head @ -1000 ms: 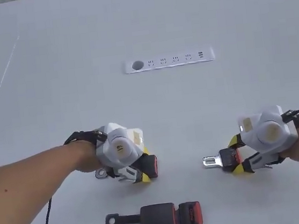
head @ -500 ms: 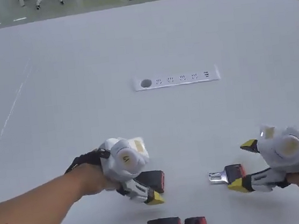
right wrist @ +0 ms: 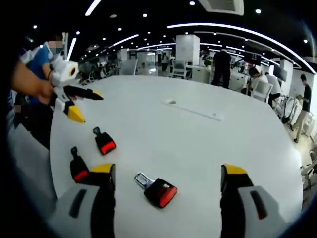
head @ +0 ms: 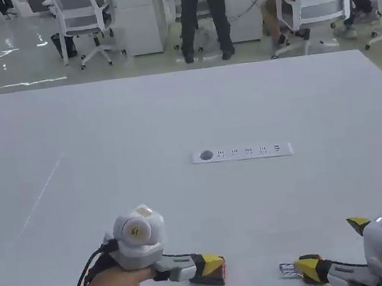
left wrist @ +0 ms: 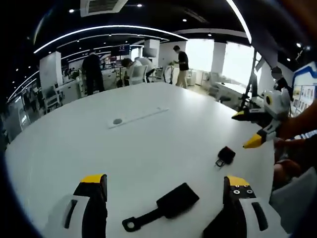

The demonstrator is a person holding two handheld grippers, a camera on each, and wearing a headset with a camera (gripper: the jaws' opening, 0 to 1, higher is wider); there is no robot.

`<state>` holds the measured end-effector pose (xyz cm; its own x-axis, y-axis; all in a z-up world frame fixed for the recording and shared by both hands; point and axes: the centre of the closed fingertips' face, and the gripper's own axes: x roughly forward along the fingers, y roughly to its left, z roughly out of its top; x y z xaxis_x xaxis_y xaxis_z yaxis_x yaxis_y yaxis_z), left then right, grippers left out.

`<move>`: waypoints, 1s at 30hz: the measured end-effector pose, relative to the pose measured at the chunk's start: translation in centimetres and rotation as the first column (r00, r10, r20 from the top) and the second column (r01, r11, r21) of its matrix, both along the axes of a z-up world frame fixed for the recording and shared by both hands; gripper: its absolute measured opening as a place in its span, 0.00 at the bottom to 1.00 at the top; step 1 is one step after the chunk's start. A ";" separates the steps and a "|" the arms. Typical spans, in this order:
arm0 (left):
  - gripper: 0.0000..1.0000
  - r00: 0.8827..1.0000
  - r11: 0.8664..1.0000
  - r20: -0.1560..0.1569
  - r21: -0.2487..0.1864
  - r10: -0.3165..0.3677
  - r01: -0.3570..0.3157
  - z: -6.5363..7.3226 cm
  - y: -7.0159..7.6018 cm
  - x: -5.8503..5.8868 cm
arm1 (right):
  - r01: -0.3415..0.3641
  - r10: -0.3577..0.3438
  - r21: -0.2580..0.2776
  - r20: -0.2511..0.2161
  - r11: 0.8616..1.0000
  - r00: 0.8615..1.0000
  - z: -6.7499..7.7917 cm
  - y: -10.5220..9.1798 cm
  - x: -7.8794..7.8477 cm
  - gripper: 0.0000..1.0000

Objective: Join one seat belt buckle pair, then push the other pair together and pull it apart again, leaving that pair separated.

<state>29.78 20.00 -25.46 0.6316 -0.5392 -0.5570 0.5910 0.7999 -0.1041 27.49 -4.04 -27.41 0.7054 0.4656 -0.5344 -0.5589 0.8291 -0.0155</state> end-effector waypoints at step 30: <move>1.00 0.967 0.961 0.048 -0.134 0.252 -0.244 2.8 9.9 -12.1 | 0.069 -0.070 0.012 0.104 0.998 0.992 3.3 -2.2 -10.4 0.97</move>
<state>17.64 29.94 -22.70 0.7862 -0.4247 -0.4489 0.3848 0.9048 -0.1823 17.05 -6.24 -24.11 0.7882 0.4176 -0.4520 -0.4954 0.8663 -0.0636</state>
